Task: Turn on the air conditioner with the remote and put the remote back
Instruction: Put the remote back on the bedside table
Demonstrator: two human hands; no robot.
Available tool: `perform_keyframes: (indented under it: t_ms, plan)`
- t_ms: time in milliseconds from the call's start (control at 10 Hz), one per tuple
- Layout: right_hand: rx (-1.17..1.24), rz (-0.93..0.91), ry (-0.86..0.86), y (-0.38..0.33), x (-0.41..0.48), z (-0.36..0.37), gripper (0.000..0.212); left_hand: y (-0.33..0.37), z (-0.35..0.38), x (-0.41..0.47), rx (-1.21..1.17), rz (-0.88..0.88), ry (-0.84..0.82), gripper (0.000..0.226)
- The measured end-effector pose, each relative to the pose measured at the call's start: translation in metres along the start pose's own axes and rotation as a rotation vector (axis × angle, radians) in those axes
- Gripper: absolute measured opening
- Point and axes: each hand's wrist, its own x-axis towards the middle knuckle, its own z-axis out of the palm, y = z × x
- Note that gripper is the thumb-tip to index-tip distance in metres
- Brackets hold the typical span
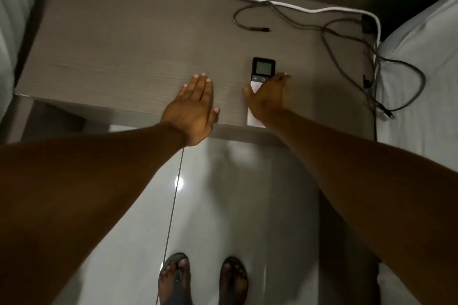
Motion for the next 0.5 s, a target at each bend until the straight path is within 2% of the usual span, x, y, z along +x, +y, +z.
perform_keyframes:
  t_ms: [100,300,400,500]
  plan:
    - [0.008,-0.014,0.028,0.001,-0.001,0.000,0.100,0.003,-0.001,0.002,0.008,-0.014,-0.008,0.069]
    - [-0.009,-0.011,-0.035,0.004,-0.008,-0.011,0.111,0.009,-0.016,0.001,0.030,-0.016,-0.069,0.069]
    - [-0.070,-0.053,0.005,-0.003,-0.025,-0.049,0.098,0.011,-0.051,-0.007,0.055,-0.029,-0.078,0.069]
    - [-0.110,-0.190,0.062,-0.027,-0.044,-0.127,0.076,0.015,-0.129,-0.017,0.072,0.003,0.026,0.069]
